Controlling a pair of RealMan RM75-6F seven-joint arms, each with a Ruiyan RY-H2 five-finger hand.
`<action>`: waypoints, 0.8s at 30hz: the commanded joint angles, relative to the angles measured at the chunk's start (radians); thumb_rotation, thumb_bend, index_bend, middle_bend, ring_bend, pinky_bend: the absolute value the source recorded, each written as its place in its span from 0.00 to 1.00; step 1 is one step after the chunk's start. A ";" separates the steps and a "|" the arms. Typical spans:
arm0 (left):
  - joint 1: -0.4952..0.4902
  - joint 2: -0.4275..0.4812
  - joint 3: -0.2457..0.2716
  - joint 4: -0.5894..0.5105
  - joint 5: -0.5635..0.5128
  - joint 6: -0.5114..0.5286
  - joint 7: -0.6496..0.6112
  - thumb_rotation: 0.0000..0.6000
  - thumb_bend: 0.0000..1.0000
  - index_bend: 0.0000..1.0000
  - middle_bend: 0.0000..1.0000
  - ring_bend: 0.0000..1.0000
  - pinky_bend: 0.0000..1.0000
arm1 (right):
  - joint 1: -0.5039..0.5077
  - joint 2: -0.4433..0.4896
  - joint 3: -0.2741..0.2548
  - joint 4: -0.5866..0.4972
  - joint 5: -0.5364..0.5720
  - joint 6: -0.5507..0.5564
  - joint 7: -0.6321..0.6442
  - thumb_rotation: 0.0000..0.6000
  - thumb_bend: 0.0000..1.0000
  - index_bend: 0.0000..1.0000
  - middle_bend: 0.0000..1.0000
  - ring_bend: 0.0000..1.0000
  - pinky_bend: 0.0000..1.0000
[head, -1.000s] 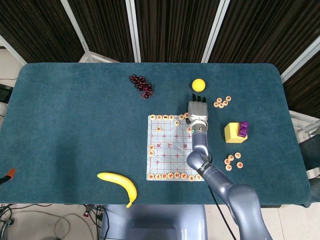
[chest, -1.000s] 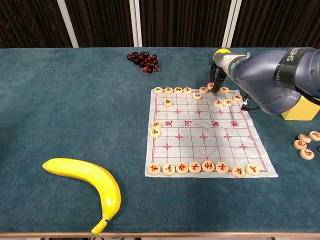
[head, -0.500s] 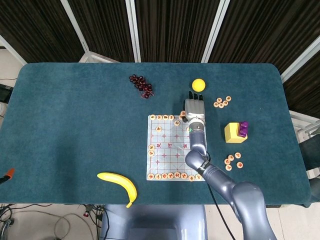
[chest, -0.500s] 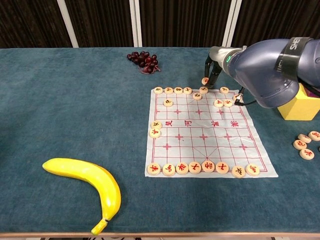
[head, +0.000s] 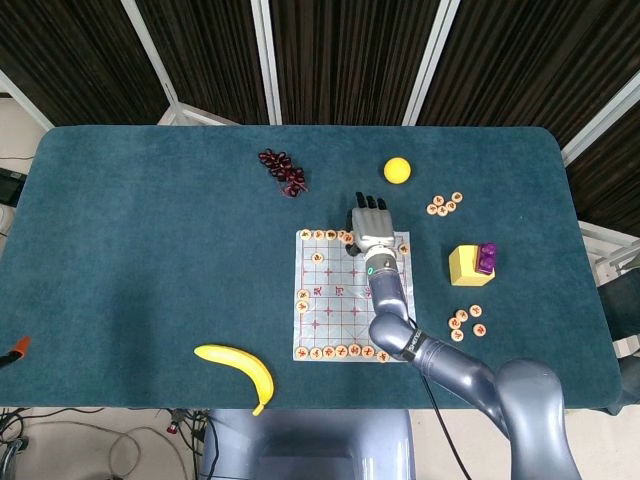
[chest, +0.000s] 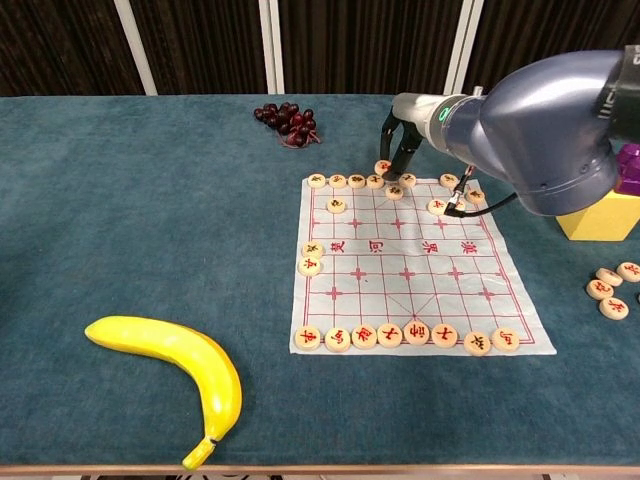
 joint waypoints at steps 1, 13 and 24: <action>0.000 0.000 0.000 -0.001 0.000 0.001 0.001 1.00 0.03 0.02 0.00 0.00 0.07 | 0.003 0.007 -0.018 -0.015 0.031 0.024 -0.007 1.00 0.37 0.51 0.00 0.00 0.04; -0.002 0.001 -0.001 0.000 -0.004 -0.004 -0.003 1.00 0.03 0.02 0.00 0.00 0.07 | 0.070 -0.051 -0.028 0.095 0.084 0.037 -0.014 1.00 0.37 0.51 0.00 0.00 0.04; -0.002 0.003 -0.001 -0.001 -0.003 -0.003 -0.007 1.00 0.03 0.02 0.00 0.00 0.07 | 0.115 -0.112 -0.010 0.207 0.107 0.027 -0.015 1.00 0.37 0.51 0.00 0.00 0.04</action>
